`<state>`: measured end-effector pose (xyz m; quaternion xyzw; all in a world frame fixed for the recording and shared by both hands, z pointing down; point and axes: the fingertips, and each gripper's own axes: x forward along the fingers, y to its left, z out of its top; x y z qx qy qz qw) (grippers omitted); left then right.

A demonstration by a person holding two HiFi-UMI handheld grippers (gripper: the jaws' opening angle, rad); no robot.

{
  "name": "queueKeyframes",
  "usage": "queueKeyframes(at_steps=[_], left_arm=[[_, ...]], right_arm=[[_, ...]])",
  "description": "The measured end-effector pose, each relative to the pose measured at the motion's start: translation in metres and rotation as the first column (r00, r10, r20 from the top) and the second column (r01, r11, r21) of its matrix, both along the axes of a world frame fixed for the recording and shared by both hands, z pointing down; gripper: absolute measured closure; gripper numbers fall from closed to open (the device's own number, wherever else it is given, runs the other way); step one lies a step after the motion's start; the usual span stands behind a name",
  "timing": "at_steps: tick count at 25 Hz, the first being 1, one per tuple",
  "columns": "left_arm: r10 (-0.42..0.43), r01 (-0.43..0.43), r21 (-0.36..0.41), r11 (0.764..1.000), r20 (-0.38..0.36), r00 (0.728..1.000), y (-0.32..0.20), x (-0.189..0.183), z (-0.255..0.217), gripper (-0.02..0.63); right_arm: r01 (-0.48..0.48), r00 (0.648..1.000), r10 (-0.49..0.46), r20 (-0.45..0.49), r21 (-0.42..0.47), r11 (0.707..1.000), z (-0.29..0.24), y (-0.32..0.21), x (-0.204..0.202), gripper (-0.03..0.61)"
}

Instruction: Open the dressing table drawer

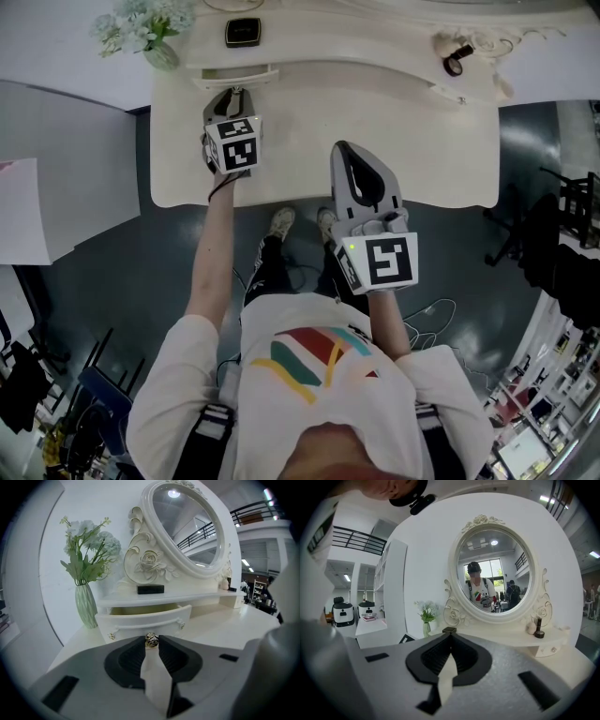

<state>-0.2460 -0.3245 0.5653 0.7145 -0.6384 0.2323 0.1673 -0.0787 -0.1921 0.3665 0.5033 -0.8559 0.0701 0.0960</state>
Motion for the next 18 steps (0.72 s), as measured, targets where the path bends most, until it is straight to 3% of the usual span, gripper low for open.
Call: queueKeyframes(at_steps=[18], left_arm=[[0.017, -0.017, -0.016, 1.000, 0.003, 1.000, 0.0104, -0.0009, 0.0002, 0.528]], right_arm=[[0.003, 1.000, -0.003, 0.001, 0.007, 1.000, -0.0023, 0.0046, -0.0032, 0.578]])
